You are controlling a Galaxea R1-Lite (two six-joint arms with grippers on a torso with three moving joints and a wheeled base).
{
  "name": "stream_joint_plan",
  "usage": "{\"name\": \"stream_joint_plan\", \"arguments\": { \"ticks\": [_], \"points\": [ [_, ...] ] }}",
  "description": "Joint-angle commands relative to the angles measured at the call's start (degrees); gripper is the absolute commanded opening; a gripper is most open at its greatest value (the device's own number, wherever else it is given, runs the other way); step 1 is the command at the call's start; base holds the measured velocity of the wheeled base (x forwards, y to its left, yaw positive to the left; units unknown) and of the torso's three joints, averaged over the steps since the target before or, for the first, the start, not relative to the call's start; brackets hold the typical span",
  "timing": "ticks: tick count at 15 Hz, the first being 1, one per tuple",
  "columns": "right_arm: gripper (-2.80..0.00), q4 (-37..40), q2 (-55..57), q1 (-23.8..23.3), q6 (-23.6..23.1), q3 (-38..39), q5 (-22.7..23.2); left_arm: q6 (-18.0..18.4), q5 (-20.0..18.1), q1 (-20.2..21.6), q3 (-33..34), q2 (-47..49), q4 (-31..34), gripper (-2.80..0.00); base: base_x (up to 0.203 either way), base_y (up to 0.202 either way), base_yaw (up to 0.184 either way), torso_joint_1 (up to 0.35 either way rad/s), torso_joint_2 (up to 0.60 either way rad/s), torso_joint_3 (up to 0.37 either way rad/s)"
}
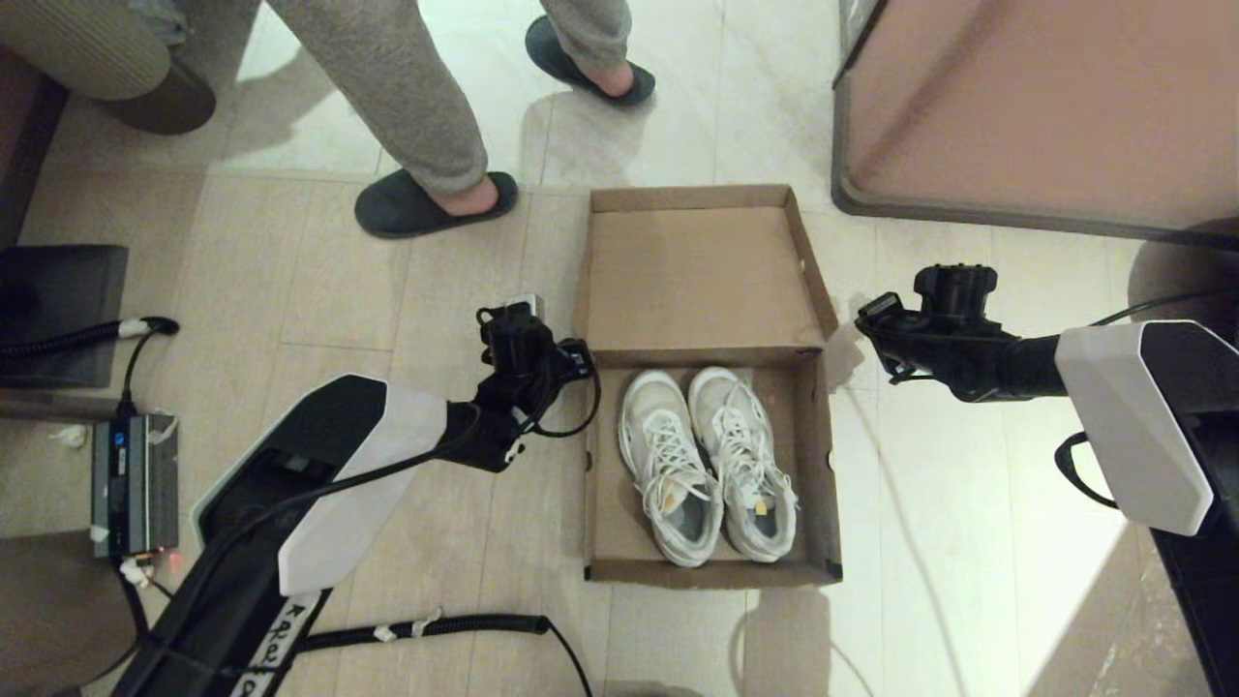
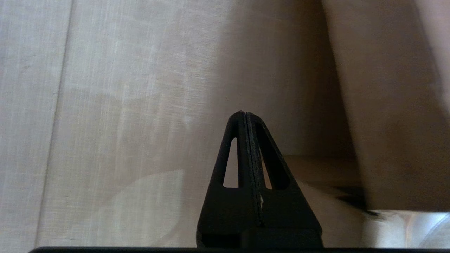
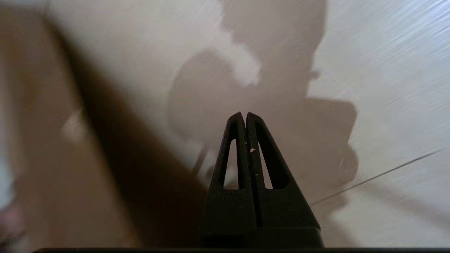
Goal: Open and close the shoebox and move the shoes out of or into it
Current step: Close the shoe box
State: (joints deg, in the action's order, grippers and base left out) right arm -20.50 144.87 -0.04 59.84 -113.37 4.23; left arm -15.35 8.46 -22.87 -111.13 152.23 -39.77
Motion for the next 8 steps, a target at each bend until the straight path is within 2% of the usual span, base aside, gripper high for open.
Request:
{"name": "stream_joint_plan", "arguments": {
  "ticks": [1,4,8],
  "points": [
    [-2.80,1.10,-1.44,1.03,1.31,-0.01,2.02,-0.03,0.07,0.02,0.04,0.17,-0.14,-2.80,0.000,0.000,0.000,0.000,0.00,0.000],
    [-2.80,4.05,-2.22,1.18,5.81,0.03,4.02,0.41,-0.02,0.11,0.04,0.08,-0.14,-2.80,0.000,0.000,0.000,0.000,0.00,0.000],
    [-2.80,4.24,-2.23,1.71,5.99,1.84,11.06,0.38,-0.02,0.11,0.04,-0.44,-0.22,-2.80,0.000,0.000,0.000,0.000,0.00,0.000]
  ]
}}
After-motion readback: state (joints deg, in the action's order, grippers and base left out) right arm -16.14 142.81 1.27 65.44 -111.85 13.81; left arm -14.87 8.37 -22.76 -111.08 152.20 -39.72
